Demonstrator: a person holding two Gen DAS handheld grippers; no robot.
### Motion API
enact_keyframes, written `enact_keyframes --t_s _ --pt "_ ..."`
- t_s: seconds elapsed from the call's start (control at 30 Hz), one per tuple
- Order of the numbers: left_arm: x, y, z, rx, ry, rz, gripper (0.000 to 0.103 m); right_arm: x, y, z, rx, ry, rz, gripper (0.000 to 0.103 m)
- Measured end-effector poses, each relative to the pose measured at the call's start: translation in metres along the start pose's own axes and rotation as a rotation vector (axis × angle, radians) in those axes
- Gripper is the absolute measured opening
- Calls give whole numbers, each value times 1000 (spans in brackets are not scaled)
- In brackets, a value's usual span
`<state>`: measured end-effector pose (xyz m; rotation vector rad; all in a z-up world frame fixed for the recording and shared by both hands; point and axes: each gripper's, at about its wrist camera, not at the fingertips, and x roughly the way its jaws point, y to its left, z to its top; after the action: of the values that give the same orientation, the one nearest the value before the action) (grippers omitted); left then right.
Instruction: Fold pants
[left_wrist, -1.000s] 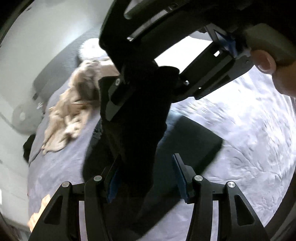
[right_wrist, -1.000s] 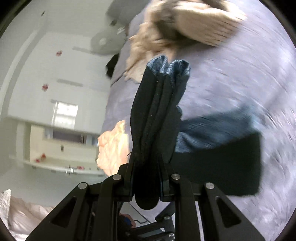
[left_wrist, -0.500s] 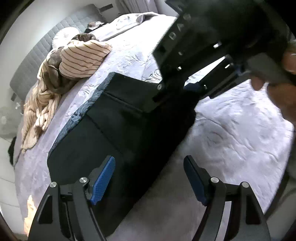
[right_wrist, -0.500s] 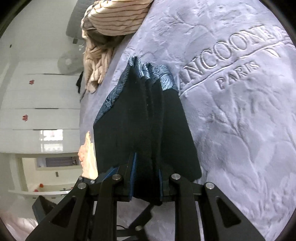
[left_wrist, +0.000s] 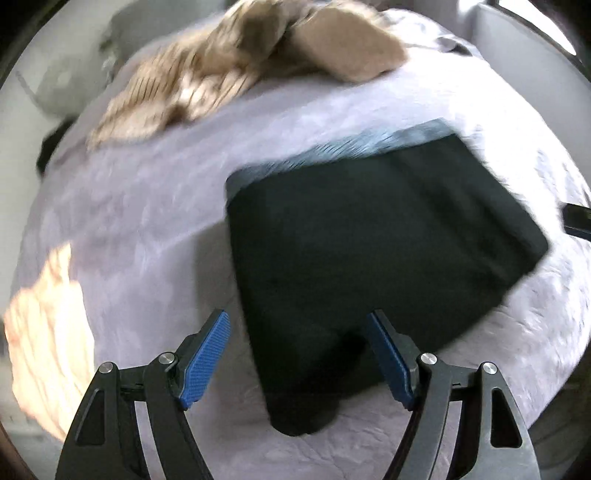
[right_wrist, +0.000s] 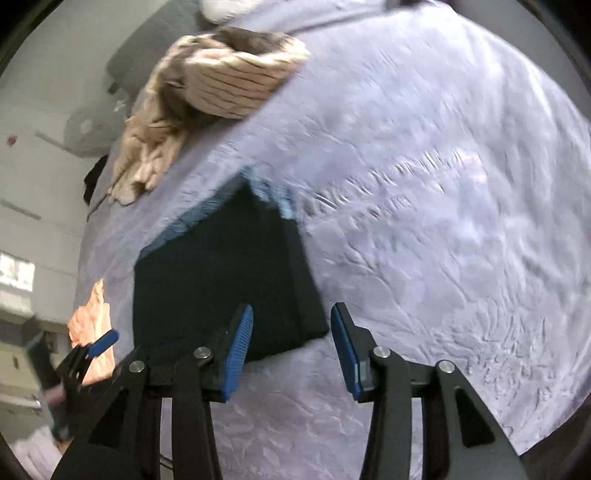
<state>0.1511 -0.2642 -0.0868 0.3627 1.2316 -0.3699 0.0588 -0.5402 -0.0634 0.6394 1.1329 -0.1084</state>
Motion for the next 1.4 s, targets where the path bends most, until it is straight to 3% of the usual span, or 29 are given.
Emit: enact_keyframes --t_s 0.1,0.2,0.27,0.47,0.6,0.7,1.2,1.23,1.27,1.4 --pt "27 9 -3 -43 87 -26 89 12 22 -4 -73 37 1 46" --pt "32 12 -7 -66 107 -64 89 50 27 -17 -119 152 -116 45" --pt "26 13 -10 -74 109 -84 89 59 20 -24 -90 169 -134 46" --pt "1 23 -23 -64 115 -82 89 44 8 -29 22 182 -79 47" --pt "-17 31 -25 -62 123 -83 89 27 25 -38 6 165 -96 48" --pt "-29 40 -27 -58 107 -89 89 18 36 -47 26 156 -83 61" --pt "-47 90 -30 -8 44 -113 89 19 120 -74 21 132 -82 75" --pt "-47 93 -31 -6 42 -117 90 19 124 -76 21 130 -86 77" --pt "-47 97 -31 -6 42 -120 102 19 129 -78 21 126 -90 78" --pt "-48 105 -33 1 34 -142 103 16 144 -87 29 112 -108 79"
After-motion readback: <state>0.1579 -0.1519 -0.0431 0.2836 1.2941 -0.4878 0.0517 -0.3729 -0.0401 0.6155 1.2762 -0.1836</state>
